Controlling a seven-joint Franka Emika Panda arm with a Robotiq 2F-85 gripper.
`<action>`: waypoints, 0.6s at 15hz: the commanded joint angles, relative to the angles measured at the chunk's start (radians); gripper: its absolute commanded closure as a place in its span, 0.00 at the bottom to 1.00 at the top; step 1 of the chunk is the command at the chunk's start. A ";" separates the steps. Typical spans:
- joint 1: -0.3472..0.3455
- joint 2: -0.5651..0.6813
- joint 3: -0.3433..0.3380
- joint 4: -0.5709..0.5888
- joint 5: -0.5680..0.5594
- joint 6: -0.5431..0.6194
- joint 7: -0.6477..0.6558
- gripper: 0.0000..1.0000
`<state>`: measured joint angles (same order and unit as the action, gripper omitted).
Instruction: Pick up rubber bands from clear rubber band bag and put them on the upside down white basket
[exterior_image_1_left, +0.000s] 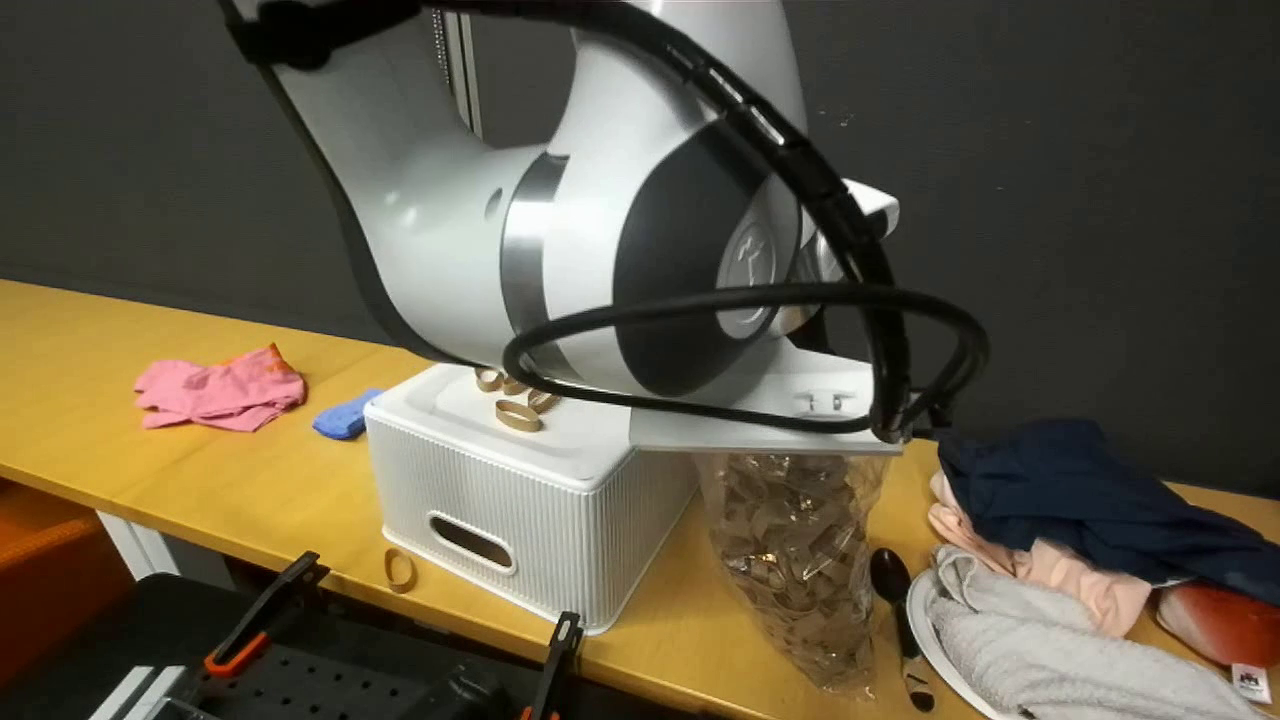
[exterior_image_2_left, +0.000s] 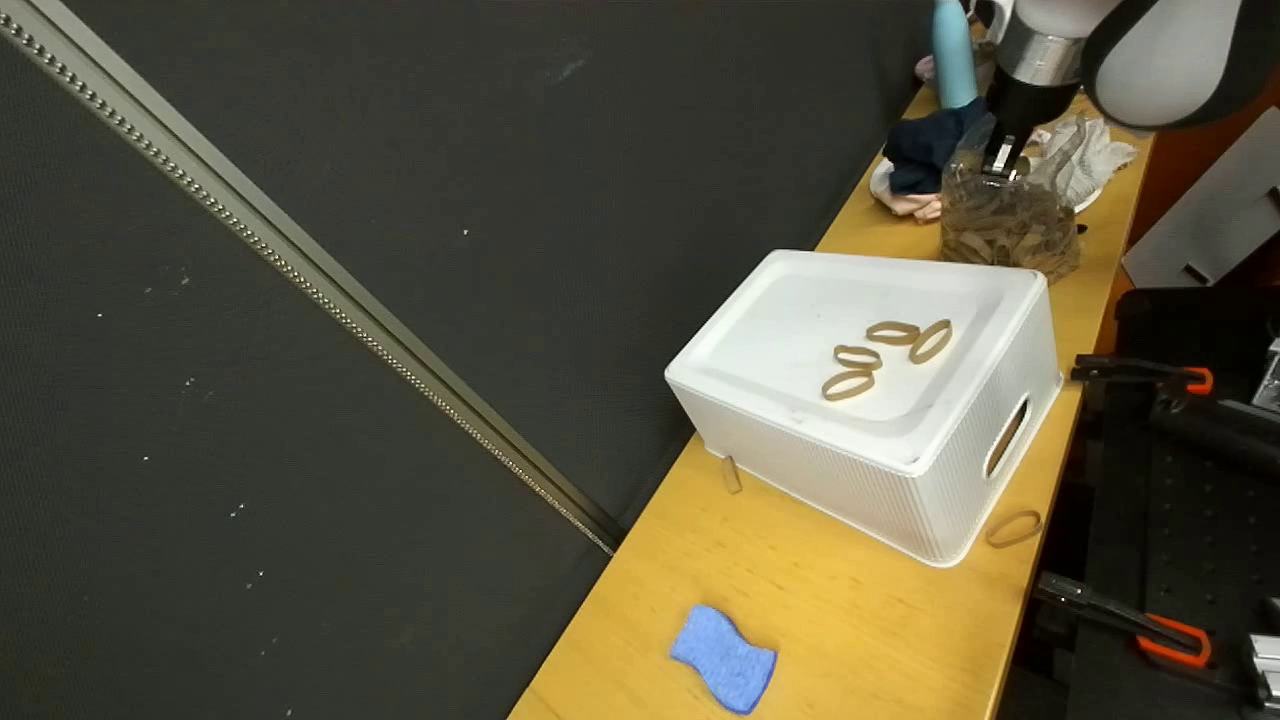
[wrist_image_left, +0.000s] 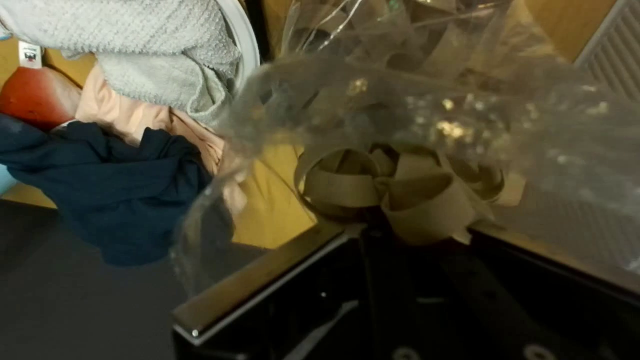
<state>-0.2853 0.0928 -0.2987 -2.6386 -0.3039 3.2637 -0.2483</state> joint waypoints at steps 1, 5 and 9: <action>0.007 -0.128 0.006 -0.057 0.020 -0.087 -0.023 0.99; 0.007 -0.209 0.015 -0.071 0.017 -0.172 -0.021 0.99; 0.014 -0.282 0.034 -0.060 0.019 -0.280 -0.016 0.99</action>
<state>-0.2783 -0.1061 -0.2832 -2.6930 -0.3039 3.0749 -0.2490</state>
